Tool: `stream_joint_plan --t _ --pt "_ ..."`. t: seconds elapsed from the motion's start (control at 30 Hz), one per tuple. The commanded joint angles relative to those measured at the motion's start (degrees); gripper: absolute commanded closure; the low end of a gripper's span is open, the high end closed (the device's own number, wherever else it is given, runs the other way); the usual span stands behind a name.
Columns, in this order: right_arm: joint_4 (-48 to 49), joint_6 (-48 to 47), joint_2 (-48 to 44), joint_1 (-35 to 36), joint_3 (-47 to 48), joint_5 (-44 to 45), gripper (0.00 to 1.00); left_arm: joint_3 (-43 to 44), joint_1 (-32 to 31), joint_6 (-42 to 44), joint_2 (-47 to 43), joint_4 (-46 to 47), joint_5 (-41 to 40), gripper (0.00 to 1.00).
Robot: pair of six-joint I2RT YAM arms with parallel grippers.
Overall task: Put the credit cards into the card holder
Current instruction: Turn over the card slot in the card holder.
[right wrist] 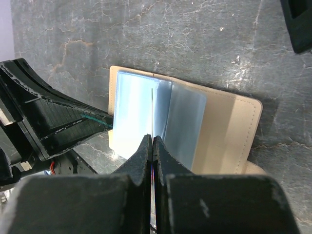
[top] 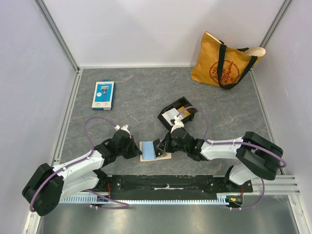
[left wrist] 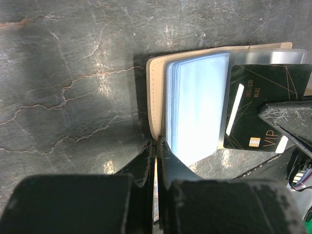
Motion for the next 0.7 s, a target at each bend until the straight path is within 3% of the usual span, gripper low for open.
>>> stream_joint_plan --t 0.0,0.67 --pt "5.23 2.25 1.41 -0.54 -1.03 -0.91 1.00 -0.85 -0.08 -0.50 0.20 1.02 0.34 0.98" --pt "11.82 6.39 3.60 -1.07 -4.46 -2.76 1.00 -1.82 -0.17 -1.73 -0.59 1.11 0.17 0.98"
